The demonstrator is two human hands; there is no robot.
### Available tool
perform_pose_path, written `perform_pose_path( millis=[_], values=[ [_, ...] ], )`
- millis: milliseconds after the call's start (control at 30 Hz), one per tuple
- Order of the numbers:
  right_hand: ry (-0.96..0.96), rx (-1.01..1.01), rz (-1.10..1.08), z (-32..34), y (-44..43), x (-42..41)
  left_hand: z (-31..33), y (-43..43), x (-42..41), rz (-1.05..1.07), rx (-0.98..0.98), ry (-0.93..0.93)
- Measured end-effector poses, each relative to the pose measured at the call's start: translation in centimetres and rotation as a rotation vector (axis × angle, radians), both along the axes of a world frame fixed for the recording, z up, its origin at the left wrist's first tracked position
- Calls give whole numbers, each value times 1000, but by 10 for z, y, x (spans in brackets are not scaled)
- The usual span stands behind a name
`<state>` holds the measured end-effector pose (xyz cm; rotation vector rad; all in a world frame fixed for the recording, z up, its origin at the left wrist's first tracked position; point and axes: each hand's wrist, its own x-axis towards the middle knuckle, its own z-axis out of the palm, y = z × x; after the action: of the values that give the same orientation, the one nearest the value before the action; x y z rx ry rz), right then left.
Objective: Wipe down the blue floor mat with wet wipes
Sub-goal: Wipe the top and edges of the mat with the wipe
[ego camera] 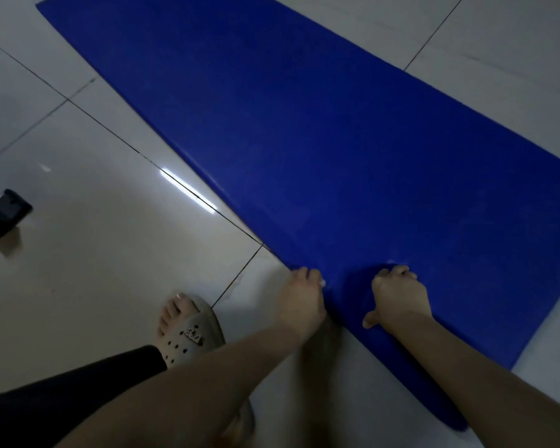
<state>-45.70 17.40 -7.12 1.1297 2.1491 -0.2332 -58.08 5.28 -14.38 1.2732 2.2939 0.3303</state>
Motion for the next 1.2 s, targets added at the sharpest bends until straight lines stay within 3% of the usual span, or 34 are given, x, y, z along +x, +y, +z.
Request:
perform_pose_path(
  millis=[133, 200, 400, 467, 533, 733, 900, 1067, 1133, 1200],
  values=[
    [2, -7, -9, 0, -1, 1, 6, -6, 12, -351, -12, 78],
    [5, 0, -1, -1, 0, 1, 6, 5, -8, -357, -7, 165],
    [6, 14, 7, -6, 0, 3, 0, 34, -134, 165, 9, 347],
    [10, 21, 10, -9, 0, 5, 2, 38, -156, 326, -4, 321],
    [16, 31, 20, -10, 1, 8, 3, 38, -148, 351, -1, 266],
    [16, 41, 42, -15, 3, 11, -4, 20, -42, 184, 62, 72],
    [77, 80, 55, -19, 4, 14, 8, 10, 65, -333, 11, -7],
    [62, 52, 38, -22, 7, 19, -10, 12, 11, -503, 44, 159],
    [101, 45, 28, -25, 7, 26, -15, 15, -36, -426, -4, 266],
    [165, 31, 3, -27, 9, 36, -10, 17, -80, -195, 2, 299]
  ],
)
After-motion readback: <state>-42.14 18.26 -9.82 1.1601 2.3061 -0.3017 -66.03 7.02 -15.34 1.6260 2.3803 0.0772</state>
